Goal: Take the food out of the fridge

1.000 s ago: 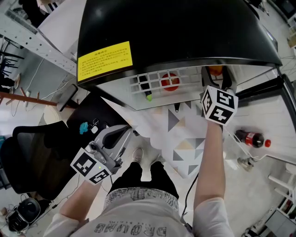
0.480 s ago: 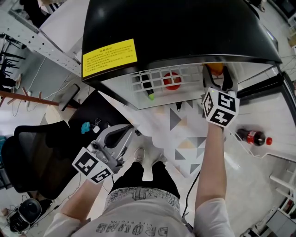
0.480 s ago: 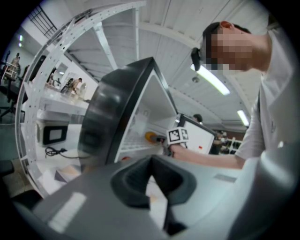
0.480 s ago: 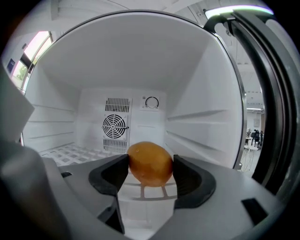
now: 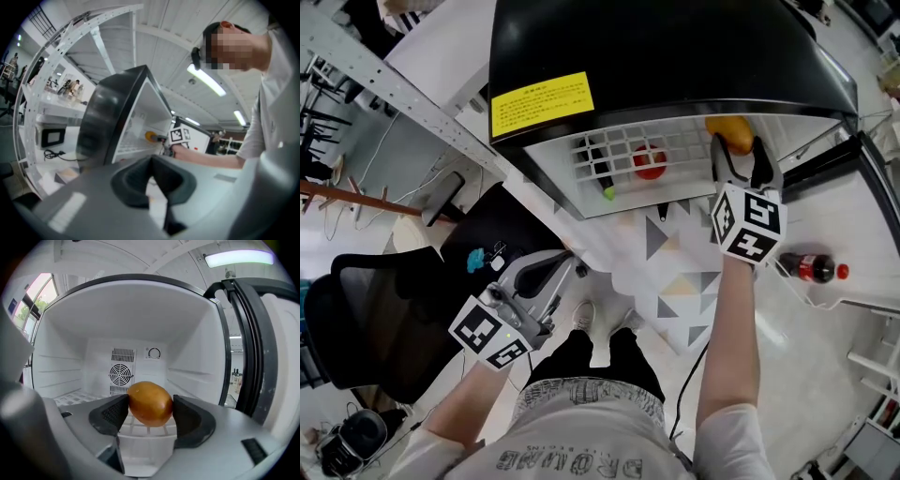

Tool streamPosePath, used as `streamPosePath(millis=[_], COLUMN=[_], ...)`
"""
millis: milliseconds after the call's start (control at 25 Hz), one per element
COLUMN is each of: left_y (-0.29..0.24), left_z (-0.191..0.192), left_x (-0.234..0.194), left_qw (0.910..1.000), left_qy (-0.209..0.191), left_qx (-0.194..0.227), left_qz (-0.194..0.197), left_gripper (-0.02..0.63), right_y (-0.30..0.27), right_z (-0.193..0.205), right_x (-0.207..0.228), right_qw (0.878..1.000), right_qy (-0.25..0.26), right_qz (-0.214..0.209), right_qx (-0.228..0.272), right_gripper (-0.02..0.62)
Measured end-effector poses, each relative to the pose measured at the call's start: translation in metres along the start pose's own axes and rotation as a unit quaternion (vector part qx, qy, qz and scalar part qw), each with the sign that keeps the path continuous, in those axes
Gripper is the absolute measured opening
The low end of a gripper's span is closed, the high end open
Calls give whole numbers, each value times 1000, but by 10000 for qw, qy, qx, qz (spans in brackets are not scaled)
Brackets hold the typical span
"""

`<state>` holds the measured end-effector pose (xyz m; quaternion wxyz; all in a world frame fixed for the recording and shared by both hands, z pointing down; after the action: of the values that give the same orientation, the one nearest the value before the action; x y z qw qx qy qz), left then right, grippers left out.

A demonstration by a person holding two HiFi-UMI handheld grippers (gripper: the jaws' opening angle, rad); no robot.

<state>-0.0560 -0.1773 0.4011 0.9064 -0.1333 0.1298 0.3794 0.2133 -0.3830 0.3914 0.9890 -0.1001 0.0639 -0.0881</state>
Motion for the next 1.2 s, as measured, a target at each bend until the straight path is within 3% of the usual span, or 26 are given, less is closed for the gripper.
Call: streamPosePath(millis=[1200], left_y=[43], left_z=[-21], left_x=[34], left_qw=[9980], left_qy=[-246], left_qx=[219], left_qz=[544], left_gripper=[5], right_y=[139], right_z=[-41], right_x=[-44], right_qw=[9988], right_qy=[-103], right_qz=[-35], right_qx=[468], right_gripper=[279])
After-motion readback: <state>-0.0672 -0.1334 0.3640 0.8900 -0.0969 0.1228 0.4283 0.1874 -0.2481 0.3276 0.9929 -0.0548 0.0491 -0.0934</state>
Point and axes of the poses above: the fingertips, and each gripper's own axes: y backward along the fingers, x to its right, z out of its underside, the point moved 3 cm from there along y, backward along the fingers
